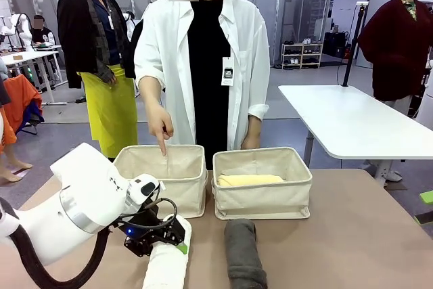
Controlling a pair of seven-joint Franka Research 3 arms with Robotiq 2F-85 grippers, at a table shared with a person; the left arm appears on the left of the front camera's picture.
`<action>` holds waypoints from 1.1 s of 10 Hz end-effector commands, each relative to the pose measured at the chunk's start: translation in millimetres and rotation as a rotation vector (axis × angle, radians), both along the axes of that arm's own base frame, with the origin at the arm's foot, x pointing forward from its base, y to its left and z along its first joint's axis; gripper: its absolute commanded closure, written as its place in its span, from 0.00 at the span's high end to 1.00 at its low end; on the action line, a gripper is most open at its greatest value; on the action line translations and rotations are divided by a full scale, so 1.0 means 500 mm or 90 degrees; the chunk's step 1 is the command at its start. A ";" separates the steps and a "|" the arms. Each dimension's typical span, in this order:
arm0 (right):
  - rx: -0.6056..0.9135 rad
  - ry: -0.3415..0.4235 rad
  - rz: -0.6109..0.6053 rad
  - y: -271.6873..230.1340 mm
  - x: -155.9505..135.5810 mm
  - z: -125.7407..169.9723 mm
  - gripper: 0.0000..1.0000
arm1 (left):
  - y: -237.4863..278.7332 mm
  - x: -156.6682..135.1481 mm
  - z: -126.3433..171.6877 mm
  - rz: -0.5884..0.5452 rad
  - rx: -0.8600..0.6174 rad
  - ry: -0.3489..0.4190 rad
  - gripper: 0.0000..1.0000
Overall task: Divide the towels into two baskets.
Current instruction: Pick up one hotel-folded towel from the bottom of the table and place it in the Fabric basket indicated by the person.
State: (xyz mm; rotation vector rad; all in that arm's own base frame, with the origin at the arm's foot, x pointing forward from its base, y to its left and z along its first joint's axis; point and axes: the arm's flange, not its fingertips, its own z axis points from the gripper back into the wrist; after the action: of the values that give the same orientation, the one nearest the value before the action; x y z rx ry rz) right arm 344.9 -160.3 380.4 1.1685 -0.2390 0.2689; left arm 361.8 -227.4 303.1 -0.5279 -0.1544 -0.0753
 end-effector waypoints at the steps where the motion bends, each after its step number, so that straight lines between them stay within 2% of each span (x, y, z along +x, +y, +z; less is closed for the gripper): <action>1: -0.003 0.000 -0.009 0.005 -0.005 0.002 1.00 | -0.006 -0.014 0.016 0.028 0.028 -0.011 0.41; 2: -0.003 0.000 -0.009 0.005 -0.005 0.002 1.00 | 0.001 -0.019 0.040 0.026 0.035 -0.010 0.54; 3: -0.003 0.000 -0.009 0.005 -0.005 0.002 1.00 | 0.011 -0.024 0.078 0.010 0.046 -0.012 0.32; 5: -0.003 0.000 -0.009 0.005 -0.005 0.002 1.00 | 0.042 -0.032 0.171 -0.041 0.087 -0.041 0.32; 6: -0.003 0.000 -0.009 0.005 -0.005 0.002 1.00 | 0.051 -0.039 0.209 -0.093 0.133 -0.053 0.32; 7: -0.003 0.000 -0.009 0.005 -0.005 0.002 1.00 | 0.056 -0.041 0.243 -0.143 0.171 -0.098 0.32; 9: -0.003 0.000 -0.009 0.005 -0.005 0.002 1.00 | 0.060 -0.042 0.299 -0.308 0.291 -0.191 0.32; 10: -0.003 0.000 -0.009 0.005 -0.005 0.002 1.00 | 0.054 -0.053 0.319 -0.420 0.293 -0.233 0.32; 11: -0.003 0.000 -0.009 0.005 -0.005 0.002 1.00 | 0.053 -0.073 0.334 -0.520 0.329 -0.251 0.32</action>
State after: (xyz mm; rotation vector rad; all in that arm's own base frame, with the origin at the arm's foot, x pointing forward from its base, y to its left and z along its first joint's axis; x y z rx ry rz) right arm 344.9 -160.4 380.4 1.1685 -0.2391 0.2688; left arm 328.5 -205.1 463.9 -0.0274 -0.2644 -0.8233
